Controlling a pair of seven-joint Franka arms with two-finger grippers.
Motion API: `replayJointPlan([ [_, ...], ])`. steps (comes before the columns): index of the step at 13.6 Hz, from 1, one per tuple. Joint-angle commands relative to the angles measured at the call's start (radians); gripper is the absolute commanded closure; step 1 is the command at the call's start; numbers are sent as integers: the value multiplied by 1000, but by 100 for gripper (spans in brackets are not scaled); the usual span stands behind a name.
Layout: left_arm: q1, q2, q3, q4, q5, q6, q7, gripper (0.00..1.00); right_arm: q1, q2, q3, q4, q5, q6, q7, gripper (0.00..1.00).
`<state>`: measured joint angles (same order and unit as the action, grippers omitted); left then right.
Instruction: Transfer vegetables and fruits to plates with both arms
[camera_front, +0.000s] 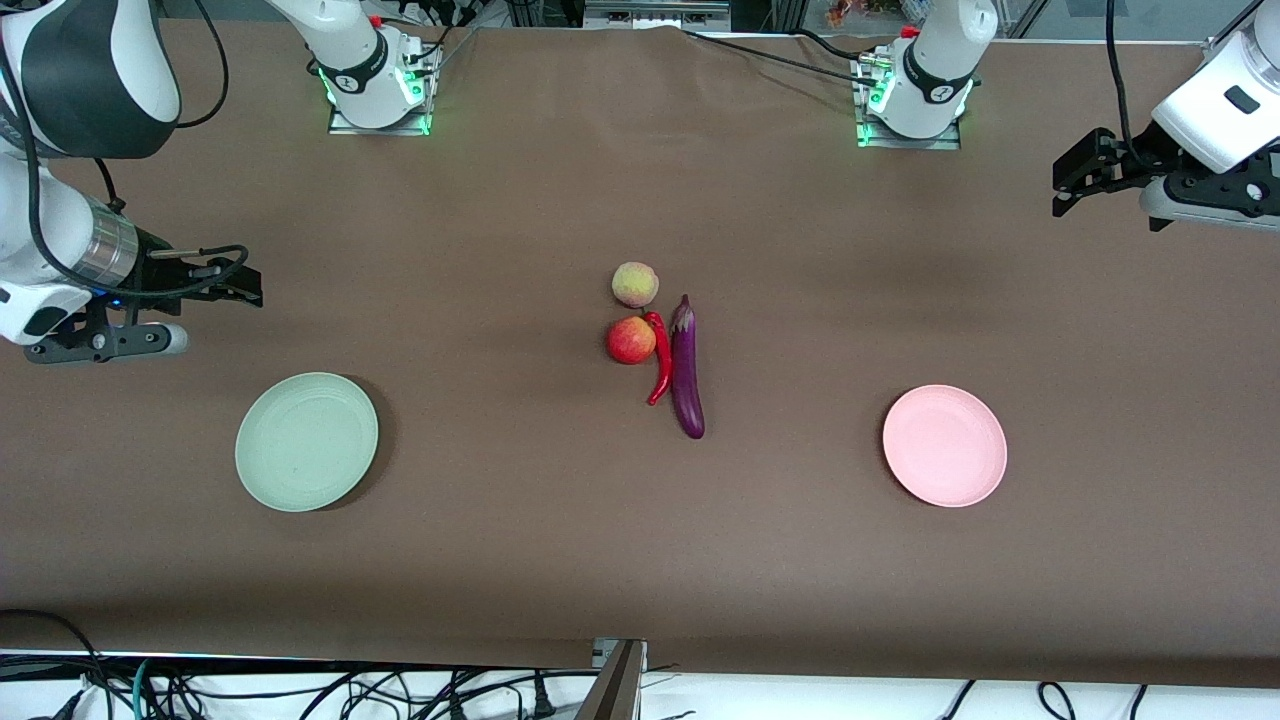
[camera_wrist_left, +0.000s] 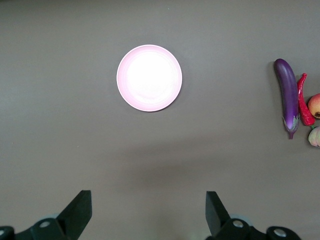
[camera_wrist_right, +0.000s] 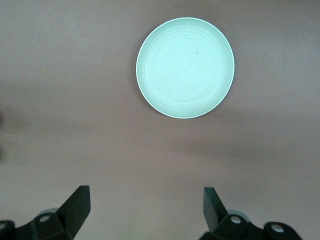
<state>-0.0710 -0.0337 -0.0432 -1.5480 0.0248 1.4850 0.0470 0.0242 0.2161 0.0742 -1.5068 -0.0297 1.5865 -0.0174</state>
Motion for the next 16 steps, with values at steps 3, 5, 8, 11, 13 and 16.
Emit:
replayJointPlan([
  [3,2,6,-6,28,9,-23,14,0,6,5,-1,2,78,-10,72,0],
  [5,2,8,-6,28,9,-23,14,0,41,29,-1,-1,97,7,115,0],
  [8,2,8,-6,28,9,-23,14,0,141,110,-1,-3,100,65,208,0],
  [11,0,8,-6,28,9,-23,14,0,294,169,-1,-3,100,128,425,0],
  [13,0,8,-6,28,9,-23,14,0,386,221,1,-3,100,180,493,0],
  [16,0,8,-6,29,10,-23,14,0,537,290,-1,3,99,312,765,0],
])
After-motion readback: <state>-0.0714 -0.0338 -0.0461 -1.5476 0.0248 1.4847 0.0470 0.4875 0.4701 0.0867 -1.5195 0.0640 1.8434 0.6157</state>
